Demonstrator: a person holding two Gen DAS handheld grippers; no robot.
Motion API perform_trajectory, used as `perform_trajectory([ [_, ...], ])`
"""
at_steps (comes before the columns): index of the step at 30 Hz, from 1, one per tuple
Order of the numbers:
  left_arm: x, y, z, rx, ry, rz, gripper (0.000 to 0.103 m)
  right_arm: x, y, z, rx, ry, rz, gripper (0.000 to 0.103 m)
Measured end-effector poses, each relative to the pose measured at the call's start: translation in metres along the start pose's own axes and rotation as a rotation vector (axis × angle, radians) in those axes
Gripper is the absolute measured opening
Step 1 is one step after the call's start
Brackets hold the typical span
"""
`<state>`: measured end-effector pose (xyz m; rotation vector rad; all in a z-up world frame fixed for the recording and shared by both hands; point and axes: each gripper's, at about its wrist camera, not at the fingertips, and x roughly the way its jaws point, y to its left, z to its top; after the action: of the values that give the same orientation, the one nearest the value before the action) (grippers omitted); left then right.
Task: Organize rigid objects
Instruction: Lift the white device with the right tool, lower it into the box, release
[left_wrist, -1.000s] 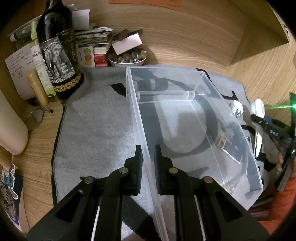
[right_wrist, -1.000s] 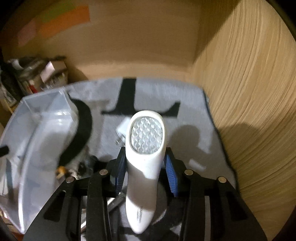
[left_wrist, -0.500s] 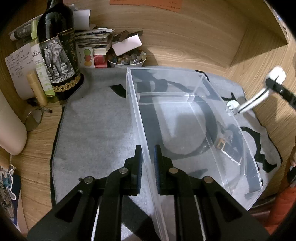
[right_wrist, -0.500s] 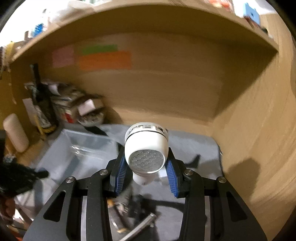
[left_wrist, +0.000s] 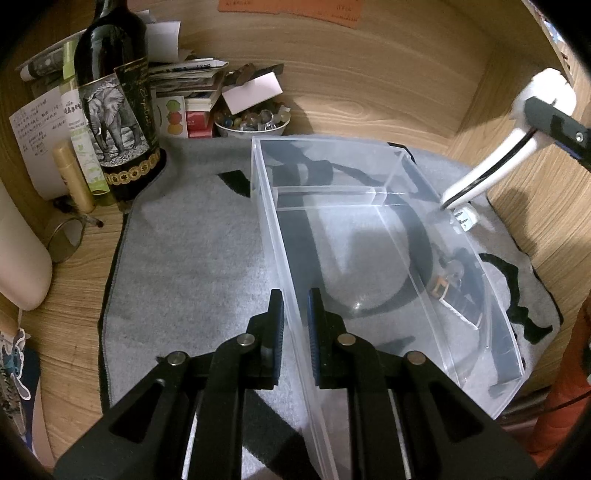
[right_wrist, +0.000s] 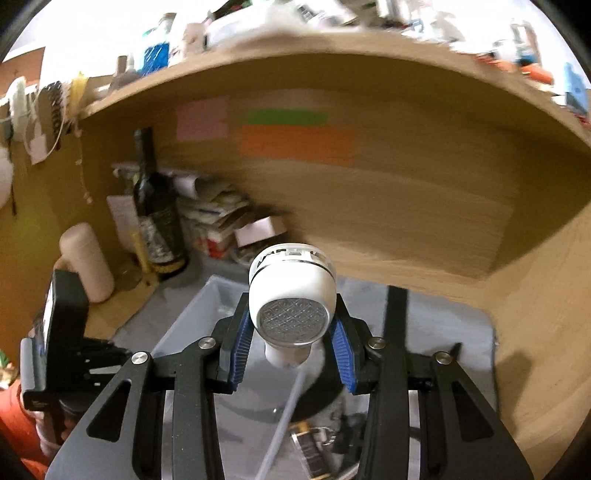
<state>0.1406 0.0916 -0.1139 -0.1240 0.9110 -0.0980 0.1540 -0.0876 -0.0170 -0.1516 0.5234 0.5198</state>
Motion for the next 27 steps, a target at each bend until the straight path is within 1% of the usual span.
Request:
perform_trajectory([
  [3,0.000,0.000,0.000,0.001,0.000,0.000,0.013,0.016,0.008,-0.004,-0.017,0.060,0.043,0.036],
  [6,0.000,0.000,0.000,0.001,0.000,0.000,0.013,0.039,0.016,-0.009,-0.038,0.128,0.063,0.036],
  [11,0.000,-0.003,0.000,0.012,-0.004,0.008,0.013,0.068,0.021,-0.007,-0.064,0.210,0.093,0.036],
  [14,-0.001,-0.003,0.000,0.009,-0.005,0.007,0.013,0.076,0.021,-0.002,-0.078,0.222,0.107,0.036],
  [18,-0.001,-0.003,0.001,0.009,-0.006,0.005,0.013,0.092,0.027,0.004,-0.109,0.265,0.124,0.036],
  [22,0.000,-0.002,0.002,0.009,-0.010,0.008,0.013,0.108,0.037,-0.001,-0.153,0.320,0.131,0.034],
  [27,0.000,-0.003,0.003,0.015,-0.007,0.009,0.013,0.111,0.037,-0.006,-0.160,0.341,0.143,0.034],
])
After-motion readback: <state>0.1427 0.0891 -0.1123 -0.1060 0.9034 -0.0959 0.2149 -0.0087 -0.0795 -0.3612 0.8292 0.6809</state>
